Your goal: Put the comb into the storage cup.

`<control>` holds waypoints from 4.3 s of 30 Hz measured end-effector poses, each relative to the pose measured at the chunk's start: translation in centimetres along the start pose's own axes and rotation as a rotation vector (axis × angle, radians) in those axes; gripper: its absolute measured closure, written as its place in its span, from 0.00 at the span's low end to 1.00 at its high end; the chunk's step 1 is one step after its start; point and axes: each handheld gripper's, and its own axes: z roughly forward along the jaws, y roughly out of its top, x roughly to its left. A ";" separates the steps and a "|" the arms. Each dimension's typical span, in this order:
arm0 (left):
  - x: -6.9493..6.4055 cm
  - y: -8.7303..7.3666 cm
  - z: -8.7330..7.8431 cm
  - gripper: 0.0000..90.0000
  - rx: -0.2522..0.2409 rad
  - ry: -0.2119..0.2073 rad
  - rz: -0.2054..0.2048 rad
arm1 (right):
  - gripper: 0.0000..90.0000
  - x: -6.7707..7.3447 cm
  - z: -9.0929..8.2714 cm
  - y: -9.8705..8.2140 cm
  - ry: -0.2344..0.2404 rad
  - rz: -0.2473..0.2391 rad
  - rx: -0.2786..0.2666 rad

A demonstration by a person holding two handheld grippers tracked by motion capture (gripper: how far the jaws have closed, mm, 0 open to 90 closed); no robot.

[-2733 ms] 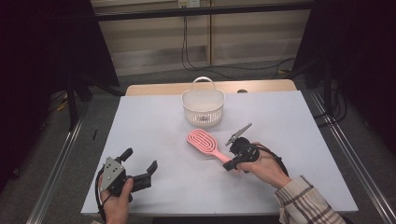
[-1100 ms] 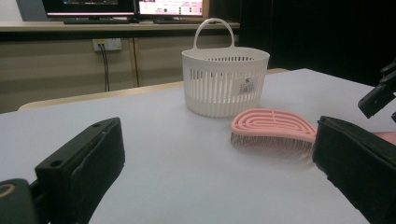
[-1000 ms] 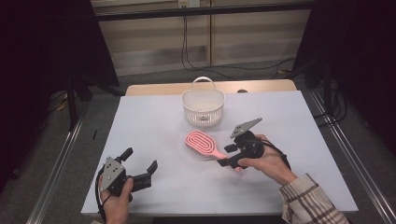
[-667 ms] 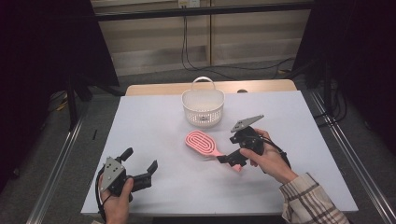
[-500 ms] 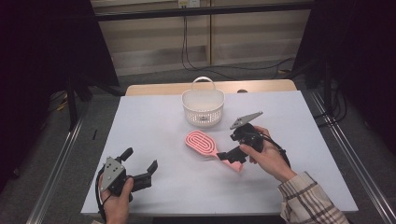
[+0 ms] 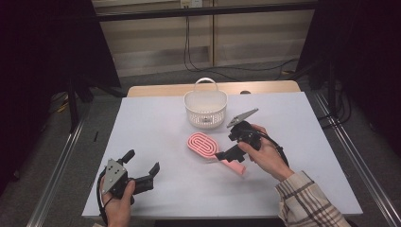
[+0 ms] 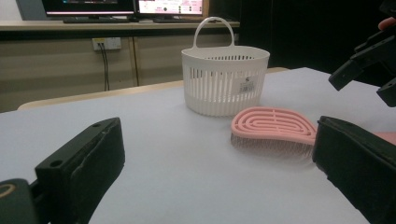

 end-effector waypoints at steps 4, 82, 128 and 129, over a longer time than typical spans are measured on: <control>0.1 0.0 0.0 0.03 0.002 0.001 0.002 | 0.05 0.0 0.3 0.5 0.025 0.011 0.014; 0.2 0.0 0.0 0.02 0.003 -0.003 0.002 | 0.07 0.1 8.6 6.4 -0.039 -0.054 0.330; 0.3 0.0 -0.1 0.02 0.004 0.003 0.013 | 0.14 0.2 12.0 6.3 -0.141 -0.024 0.464; 0.3 0.0 -0.1 0.02 0.006 0.004 0.014 | 0.16 0.2 12.0 6.3 -0.137 -0.024 0.462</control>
